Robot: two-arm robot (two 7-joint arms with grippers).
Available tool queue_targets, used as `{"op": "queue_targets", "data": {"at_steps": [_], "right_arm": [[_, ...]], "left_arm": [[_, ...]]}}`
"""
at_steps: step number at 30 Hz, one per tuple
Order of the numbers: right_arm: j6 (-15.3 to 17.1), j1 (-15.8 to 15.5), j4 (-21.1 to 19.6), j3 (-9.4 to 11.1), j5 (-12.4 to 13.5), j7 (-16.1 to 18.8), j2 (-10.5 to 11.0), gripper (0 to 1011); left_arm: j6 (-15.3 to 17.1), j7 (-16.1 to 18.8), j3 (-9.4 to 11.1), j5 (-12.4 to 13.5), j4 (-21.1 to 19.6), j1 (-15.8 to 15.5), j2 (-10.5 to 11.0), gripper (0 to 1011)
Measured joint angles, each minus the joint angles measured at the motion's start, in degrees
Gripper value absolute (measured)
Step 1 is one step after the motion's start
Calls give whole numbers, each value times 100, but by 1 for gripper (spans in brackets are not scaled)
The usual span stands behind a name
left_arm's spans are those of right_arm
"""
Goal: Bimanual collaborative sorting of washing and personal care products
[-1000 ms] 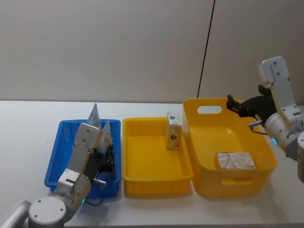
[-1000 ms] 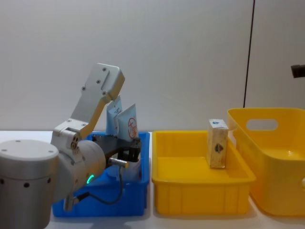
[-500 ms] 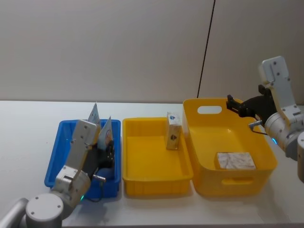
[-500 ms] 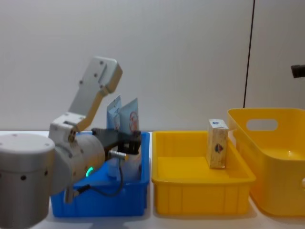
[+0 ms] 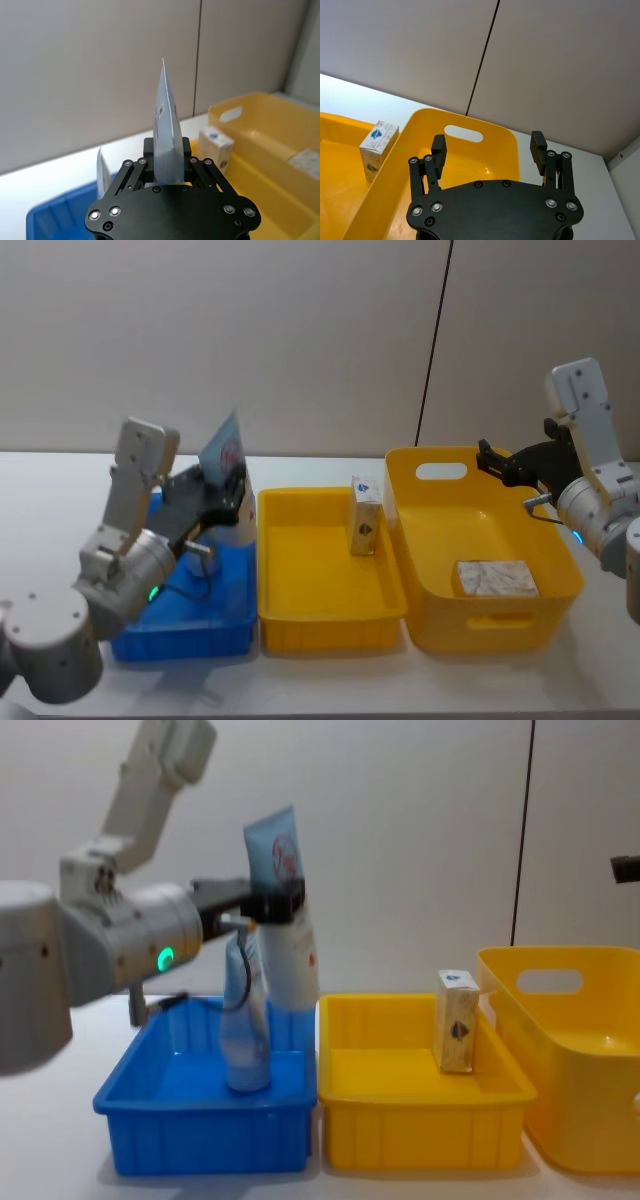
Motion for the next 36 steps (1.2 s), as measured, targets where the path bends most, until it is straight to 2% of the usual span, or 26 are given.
{"op": "queue_targets", "data": {"at_steps": [4,6,12,23,36], "right_arm": [[-16,10,1,-10,1,46,0,1004],[-37,16,5,-21,4,81,3,1003],[-171,59,34,-97,28,307,29,1003],[-493,178,124,-296,111,860,92,1003],[-954,428,278,-649,278,1717,212,1003]], "left_arm": [[-63,-386,-99,-277,-107,-142,25,261],[-73,-443,-113,-317,-119,-175,26,261],[-169,-942,-169,-663,-130,-401,7,261],[-448,-1805,-112,-1169,391,-1031,-282,261],[-666,-2202,19,-1403,892,-1455,-539,260]]}}
